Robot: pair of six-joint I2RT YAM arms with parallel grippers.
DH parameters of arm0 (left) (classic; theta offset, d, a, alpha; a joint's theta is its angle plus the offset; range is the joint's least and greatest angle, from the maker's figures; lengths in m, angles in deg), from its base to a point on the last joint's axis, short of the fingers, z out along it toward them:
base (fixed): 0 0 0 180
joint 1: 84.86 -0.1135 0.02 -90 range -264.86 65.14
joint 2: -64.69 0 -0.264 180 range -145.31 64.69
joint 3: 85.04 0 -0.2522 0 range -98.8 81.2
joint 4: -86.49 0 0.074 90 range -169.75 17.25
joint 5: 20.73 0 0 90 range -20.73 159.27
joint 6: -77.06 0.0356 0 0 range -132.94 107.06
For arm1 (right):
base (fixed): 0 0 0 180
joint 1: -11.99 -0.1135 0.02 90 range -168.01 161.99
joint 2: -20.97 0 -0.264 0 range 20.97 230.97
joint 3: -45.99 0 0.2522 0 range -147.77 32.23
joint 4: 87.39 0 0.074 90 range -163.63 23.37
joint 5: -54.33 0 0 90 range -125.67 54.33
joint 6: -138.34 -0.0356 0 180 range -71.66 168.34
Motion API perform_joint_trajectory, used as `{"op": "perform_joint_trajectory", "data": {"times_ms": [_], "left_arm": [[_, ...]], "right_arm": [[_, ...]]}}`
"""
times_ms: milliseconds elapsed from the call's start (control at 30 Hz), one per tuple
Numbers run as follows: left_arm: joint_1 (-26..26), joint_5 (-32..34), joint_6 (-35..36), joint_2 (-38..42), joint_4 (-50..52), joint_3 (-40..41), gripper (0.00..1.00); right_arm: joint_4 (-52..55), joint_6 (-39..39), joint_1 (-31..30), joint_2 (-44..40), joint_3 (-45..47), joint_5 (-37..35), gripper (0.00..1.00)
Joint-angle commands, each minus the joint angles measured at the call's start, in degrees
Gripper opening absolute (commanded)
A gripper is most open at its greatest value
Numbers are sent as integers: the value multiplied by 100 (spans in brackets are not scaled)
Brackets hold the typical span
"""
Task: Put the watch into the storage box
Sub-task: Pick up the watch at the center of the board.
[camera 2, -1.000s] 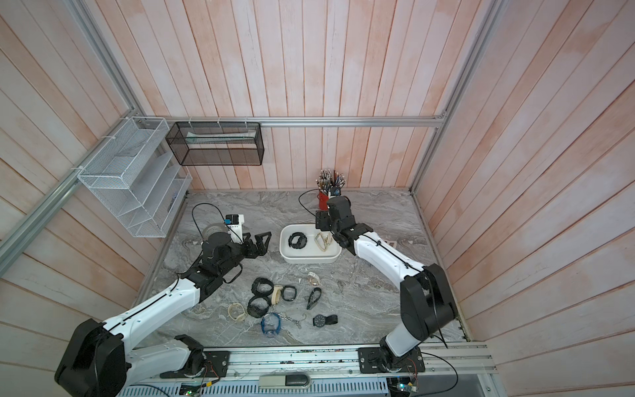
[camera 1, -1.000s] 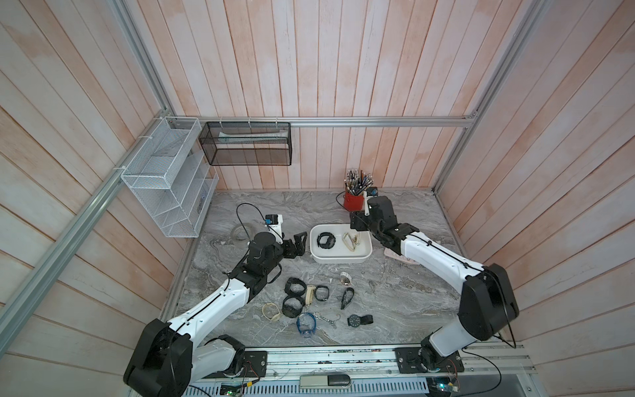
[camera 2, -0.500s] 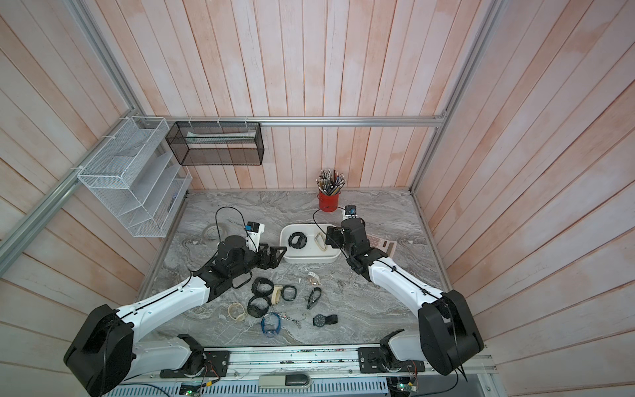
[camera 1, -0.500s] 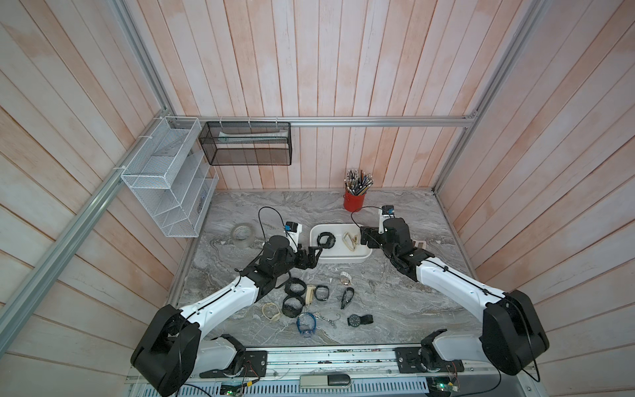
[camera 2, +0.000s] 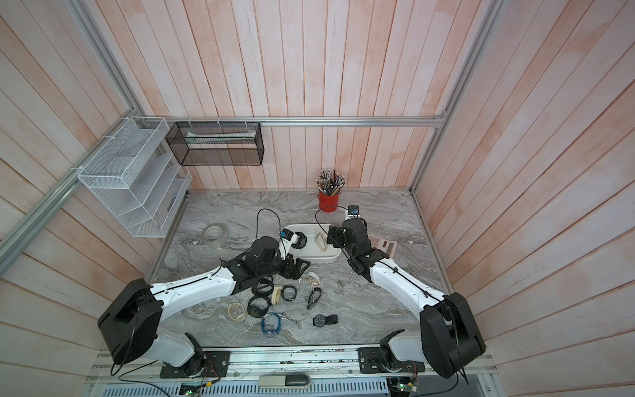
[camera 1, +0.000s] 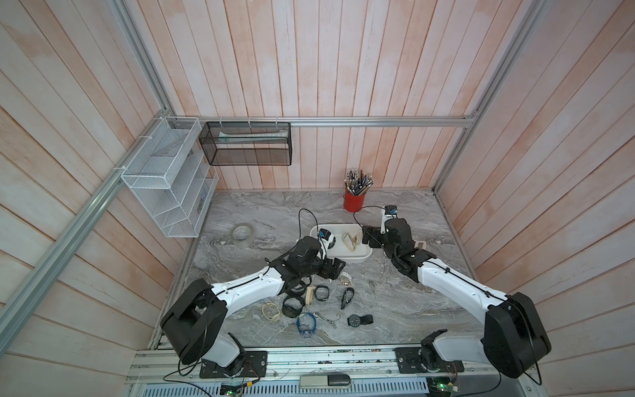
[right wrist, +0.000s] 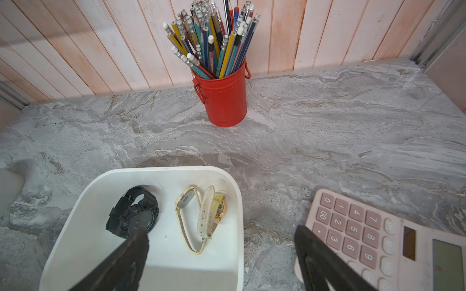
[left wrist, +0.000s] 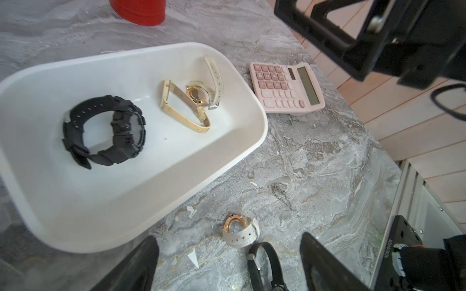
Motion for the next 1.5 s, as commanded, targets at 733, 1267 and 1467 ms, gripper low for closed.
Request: {"op": "perform_joint_trajectory", "data": {"times_ms": [733, 1267, 1467], "left_arm": [[271, -282, 214, -1286, 1018, -985, 70], [277, -327, 180, -1719, 1286, -1342, 45], [280, -336, 171, -1656, 1300, -1350, 27]], "right_arm": [[-111, -147, 98, -113, 210, -161, 92], [-122, -139, 105, -130, 230, -182, 92], [-147, -129, 114, -86, 203, -166, 92]]}}
